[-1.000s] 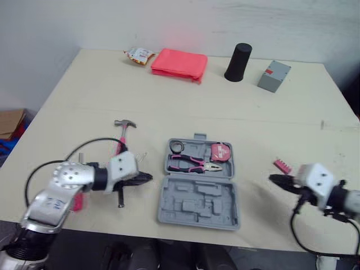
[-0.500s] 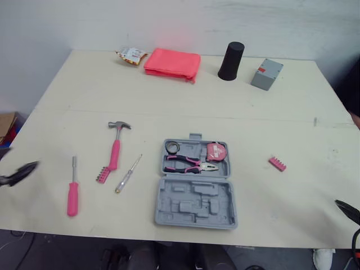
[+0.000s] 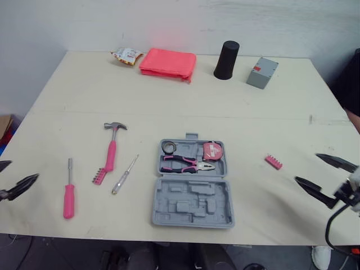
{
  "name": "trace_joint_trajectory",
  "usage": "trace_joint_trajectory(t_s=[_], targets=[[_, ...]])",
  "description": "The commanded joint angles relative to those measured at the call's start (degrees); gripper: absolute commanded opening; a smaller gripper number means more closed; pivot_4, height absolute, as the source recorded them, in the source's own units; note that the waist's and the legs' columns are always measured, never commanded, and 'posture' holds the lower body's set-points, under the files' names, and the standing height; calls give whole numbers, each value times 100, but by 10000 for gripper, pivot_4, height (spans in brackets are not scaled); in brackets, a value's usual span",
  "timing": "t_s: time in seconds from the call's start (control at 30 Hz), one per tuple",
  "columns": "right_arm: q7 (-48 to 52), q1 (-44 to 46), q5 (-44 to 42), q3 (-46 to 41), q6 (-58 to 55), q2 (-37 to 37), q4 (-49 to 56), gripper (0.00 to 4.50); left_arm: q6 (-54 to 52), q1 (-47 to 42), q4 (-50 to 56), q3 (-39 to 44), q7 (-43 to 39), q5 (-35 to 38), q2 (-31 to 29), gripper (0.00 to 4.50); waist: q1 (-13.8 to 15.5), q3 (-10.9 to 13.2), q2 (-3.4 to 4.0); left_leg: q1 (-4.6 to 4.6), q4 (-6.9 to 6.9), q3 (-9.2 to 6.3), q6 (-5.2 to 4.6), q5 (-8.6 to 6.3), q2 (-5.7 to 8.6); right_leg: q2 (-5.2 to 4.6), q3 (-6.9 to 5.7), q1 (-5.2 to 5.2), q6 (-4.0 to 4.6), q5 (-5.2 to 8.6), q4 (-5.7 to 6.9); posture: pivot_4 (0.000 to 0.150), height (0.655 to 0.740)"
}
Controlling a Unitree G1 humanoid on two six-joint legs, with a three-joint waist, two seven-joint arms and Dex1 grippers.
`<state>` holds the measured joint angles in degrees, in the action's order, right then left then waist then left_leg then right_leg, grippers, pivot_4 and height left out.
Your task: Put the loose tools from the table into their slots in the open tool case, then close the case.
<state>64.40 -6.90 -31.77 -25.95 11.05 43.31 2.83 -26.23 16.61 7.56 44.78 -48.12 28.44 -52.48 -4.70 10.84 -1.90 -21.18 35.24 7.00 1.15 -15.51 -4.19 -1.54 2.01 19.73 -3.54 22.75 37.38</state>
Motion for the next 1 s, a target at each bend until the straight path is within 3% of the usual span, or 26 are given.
trace_joint_trajectory(t_s=[0.03,0.27,0.37,0.63,0.97,1.0], targets=[[-51,260,-239,371,-76,-237,635,45000,-1323,116,1672,151,496,728,-8,44128,9,0,1,-1,0,0,1,1,1,0,0,1,0,0,0,1500,7400],[279,685,-534,1245,-407,-603,1158,45000,-3998,-288,3897,-405,2317,2051,139,44128,38,2,3,0,7,-9,31,19,5,5,2,-4,-2,1,-1,1500,7400],[377,888,-726,1421,-448,-731,1352,45000,-4451,-214,4376,-948,2760,1917,106,44128,15,2,3,3,16,-11,30,21,6,7,3,-9,-3,1,2,1500,7400],[709,1025,-546,1768,-304,-834,1422,45000,-5071,-1140,4283,-2308,4379,1185,1309,44128,116,8,-4,1,45,-26,38,26,8,14,1,-20,-3,-2,7,1500,7400],[418,787,-303,1649,-106,-882,1489,45000,-5355,-1697,3754,-3251,4474,763,1833,44128,180,7,-2,-5,74,-24,27,15,9,8,0,-28,-10,-7,8,1500,7400],[376,751,-293,1641,-99,-884,1516,45000,-5303,-1754,3700,-3352,4445,712,1845,41705,184,6,2,-4,73,-24,28,16,9,8,0,-28,-10,-7,8,1500,7400]])
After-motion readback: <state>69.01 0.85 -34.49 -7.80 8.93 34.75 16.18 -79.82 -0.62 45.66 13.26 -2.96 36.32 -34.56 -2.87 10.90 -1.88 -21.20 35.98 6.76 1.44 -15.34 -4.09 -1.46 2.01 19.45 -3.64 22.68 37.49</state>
